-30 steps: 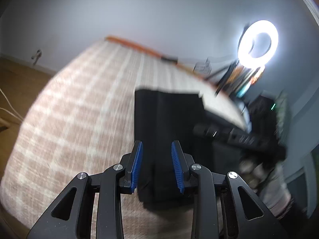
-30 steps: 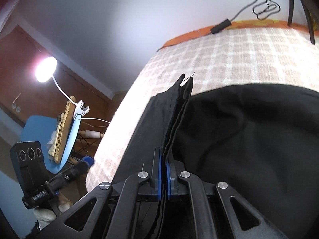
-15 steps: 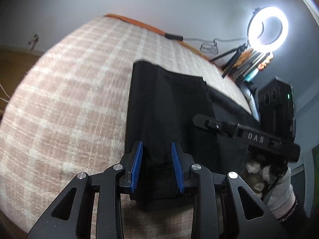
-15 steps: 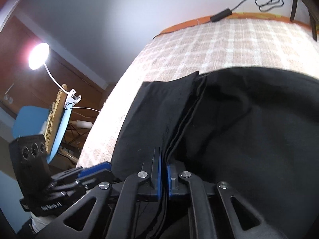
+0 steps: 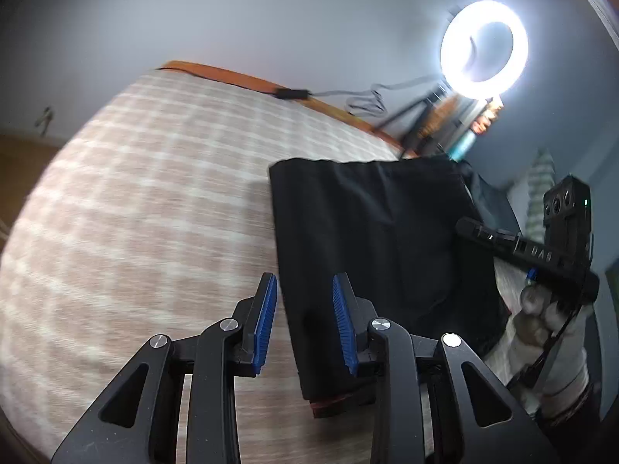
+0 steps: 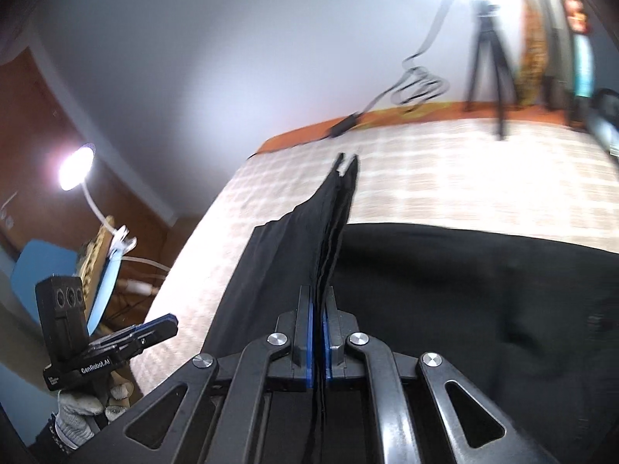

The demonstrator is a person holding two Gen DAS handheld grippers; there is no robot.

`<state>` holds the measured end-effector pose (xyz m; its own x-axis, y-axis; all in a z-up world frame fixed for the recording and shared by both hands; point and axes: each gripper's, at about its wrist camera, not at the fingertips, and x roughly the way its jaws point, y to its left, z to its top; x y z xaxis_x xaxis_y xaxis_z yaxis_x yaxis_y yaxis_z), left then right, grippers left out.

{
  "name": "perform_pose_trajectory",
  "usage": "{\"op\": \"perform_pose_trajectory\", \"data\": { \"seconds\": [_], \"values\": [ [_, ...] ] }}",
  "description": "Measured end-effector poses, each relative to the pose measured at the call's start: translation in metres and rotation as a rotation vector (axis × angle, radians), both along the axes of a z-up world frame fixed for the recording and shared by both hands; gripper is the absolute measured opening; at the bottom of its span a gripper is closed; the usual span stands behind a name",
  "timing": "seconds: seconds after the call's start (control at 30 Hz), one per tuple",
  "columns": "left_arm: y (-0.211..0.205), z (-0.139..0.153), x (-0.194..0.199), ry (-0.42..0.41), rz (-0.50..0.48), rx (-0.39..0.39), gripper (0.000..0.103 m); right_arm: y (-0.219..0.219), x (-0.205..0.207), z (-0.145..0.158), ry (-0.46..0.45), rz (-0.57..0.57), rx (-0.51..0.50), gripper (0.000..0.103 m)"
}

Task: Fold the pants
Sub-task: 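Fold the held trouser end over the rest with the right gripper, then open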

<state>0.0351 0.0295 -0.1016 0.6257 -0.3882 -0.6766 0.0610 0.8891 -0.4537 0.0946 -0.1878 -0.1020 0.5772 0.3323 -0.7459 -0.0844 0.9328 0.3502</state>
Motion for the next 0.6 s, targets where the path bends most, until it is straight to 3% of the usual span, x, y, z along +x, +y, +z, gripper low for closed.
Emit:
{"op": "perform_pose_trajectory", "data": {
  "seconds": [0.2, 0.4, 0.6],
  "values": [
    [-0.053, 0.001, 0.011, 0.019, -0.102, 0.011, 0.028, -0.051, -0.029, 0.011, -0.006, -0.1, -0.022, 0.001],
    [-0.1, 0.018, 0.0, -0.08, -0.211, 0.127, 0.028, -0.085, -0.044, 0.013, 0.004, -0.157, -0.043, 0.001],
    [-0.122, 0.008, 0.011, -0.045, -0.254, 0.13, 0.028, -0.123, -0.056, 0.01, 0.025, -0.236, -0.079, 0.001]
  ]
}}
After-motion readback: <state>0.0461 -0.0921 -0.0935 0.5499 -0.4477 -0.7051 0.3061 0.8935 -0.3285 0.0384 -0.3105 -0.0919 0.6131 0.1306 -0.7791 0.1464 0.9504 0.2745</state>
